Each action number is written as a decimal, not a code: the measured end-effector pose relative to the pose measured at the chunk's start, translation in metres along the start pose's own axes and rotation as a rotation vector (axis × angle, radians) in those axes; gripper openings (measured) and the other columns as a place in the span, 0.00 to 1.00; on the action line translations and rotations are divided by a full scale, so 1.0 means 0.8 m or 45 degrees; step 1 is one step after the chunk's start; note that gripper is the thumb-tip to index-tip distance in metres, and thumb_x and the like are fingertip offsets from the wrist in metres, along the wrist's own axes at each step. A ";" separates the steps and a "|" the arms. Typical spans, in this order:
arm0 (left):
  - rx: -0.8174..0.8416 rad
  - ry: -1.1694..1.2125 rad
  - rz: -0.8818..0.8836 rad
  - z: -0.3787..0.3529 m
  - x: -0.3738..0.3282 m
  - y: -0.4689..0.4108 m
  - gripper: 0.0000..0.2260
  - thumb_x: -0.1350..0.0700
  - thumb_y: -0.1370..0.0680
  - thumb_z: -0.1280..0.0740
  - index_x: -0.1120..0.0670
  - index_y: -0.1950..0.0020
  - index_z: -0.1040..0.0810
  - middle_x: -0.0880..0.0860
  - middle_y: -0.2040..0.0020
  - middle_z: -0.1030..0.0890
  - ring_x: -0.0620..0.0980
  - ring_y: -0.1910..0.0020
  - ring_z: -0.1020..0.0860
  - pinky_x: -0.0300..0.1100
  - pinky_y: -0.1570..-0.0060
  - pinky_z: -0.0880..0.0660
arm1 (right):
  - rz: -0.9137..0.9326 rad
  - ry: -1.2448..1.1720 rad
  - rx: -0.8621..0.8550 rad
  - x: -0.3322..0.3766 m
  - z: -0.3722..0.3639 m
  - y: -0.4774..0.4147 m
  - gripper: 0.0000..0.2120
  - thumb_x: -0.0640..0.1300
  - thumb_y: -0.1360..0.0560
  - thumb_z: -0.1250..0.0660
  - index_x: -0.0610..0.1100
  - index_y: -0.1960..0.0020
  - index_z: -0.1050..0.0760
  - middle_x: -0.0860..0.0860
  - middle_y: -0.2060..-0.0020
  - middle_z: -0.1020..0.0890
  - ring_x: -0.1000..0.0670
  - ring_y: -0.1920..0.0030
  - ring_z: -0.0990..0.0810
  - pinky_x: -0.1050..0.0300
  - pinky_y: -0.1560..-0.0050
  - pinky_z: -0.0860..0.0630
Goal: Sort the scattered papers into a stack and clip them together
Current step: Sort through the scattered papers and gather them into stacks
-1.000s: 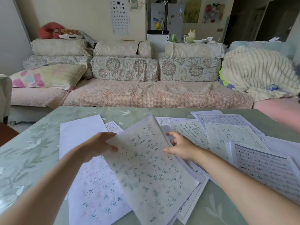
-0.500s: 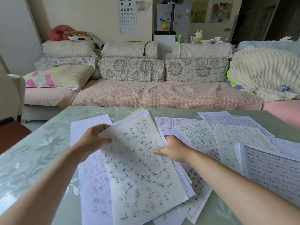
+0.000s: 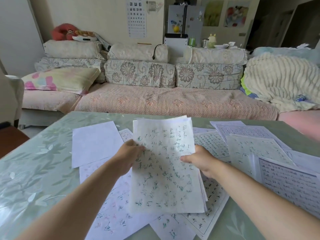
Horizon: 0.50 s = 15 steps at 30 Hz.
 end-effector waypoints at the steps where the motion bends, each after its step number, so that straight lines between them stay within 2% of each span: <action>1: 0.028 -0.029 -0.015 -0.005 0.001 -0.006 0.07 0.63 0.23 0.33 0.62 0.46 0.24 0.66 0.46 0.19 0.59 0.50 0.19 0.55 0.44 0.23 | -0.017 0.019 -0.088 -0.004 0.009 -0.005 0.13 0.31 0.28 0.27 0.45 0.49 0.21 0.46 0.47 0.15 0.51 0.50 0.17 0.55 0.45 0.22; 4: 0.047 -0.262 -0.098 -0.015 0.003 -0.018 0.07 0.63 0.21 0.37 0.59 0.46 0.22 0.57 0.52 0.17 0.52 0.58 0.19 0.45 0.56 0.20 | -0.056 0.095 -0.237 -0.013 0.037 -0.013 0.11 0.33 0.30 0.24 0.45 0.51 0.21 0.48 0.52 0.14 0.52 0.54 0.16 0.59 0.54 0.23; 6: -0.077 -0.574 -0.163 -0.010 0.011 -0.035 0.10 0.61 0.21 0.39 0.57 0.41 0.24 0.54 0.51 0.18 0.51 0.57 0.21 0.41 0.61 0.24 | -0.082 0.132 -0.269 -0.021 0.050 -0.016 0.12 0.34 0.29 0.25 0.44 0.48 0.21 0.49 0.51 0.15 0.50 0.53 0.17 0.58 0.54 0.24; 8: -0.212 -1.111 -0.228 0.000 0.021 -0.051 0.14 0.57 0.21 0.39 0.52 0.36 0.26 0.53 0.42 0.21 0.54 0.48 0.23 0.43 0.55 0.25 | -0.106 0.202 -0.261 -0.032 0.059 -0.022 0.15 0.34 0.28 0.26 0.43 0.43 0.22 0.48 0.49 0.16 0.48 0.50 0.18 0.57 0.54 0.24; 10: -0.240 -1.511 -0.227 0.005 0.032 -0.062 0.21 0.48 0.23 0.37 0.52 0.31 0.31 0.54 0.33 0.27 0.55 0.35 0.30 0.50 0.42 0.27 | -0.123 0.280 -0.245 -0.041 0.063 -0.027 0.17 0.35 0.27 0.26 0.42 0.40 0.24 0.48 0.47 0.17 0.47 0.48 0.19 0.56 0.53 0.25; 13: -0.228 -1.723 -0.030 0.003 0.040 -0.068 0.44 0.29 0.31 0.36 0.55 0.25 0.39 0.55 0.27 0.35 0.56 0.28 0.38 0.54 0.36 0.33 | -0.114 0.380 -0.210 -0.049 0.062 -0.036 0.18 0.35 0.27 0.27 0.42 0.39 0.24 0.47 0.46 0.17 0.47 0.46 0.19 0.55 0.49 0.25; 15: -0.246 -1.718 0.012 -0.001 0.039 -0.071 0.49 0.25 0.35 0.36 0.55 0.25 0.40 0.55 0.27 0.35 0.56 0.28 0.39 0.54 0.35 0.34 | -0.104 0.435 -0.191 -0.052 0.059 -0.042 0.18 0.35 0.27 0.27 0.43 0.39 0.23 0.48 0.46 0.17 0.47 0.47 0.19 0.55 0.48 0.24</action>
Point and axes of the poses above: each hand's wrist, its own y-axis away from the middle knuckle, its own z-axis out of the back of the hand, x = y × z, the point moved 2 cm from there along -y, towards the middle knuckle
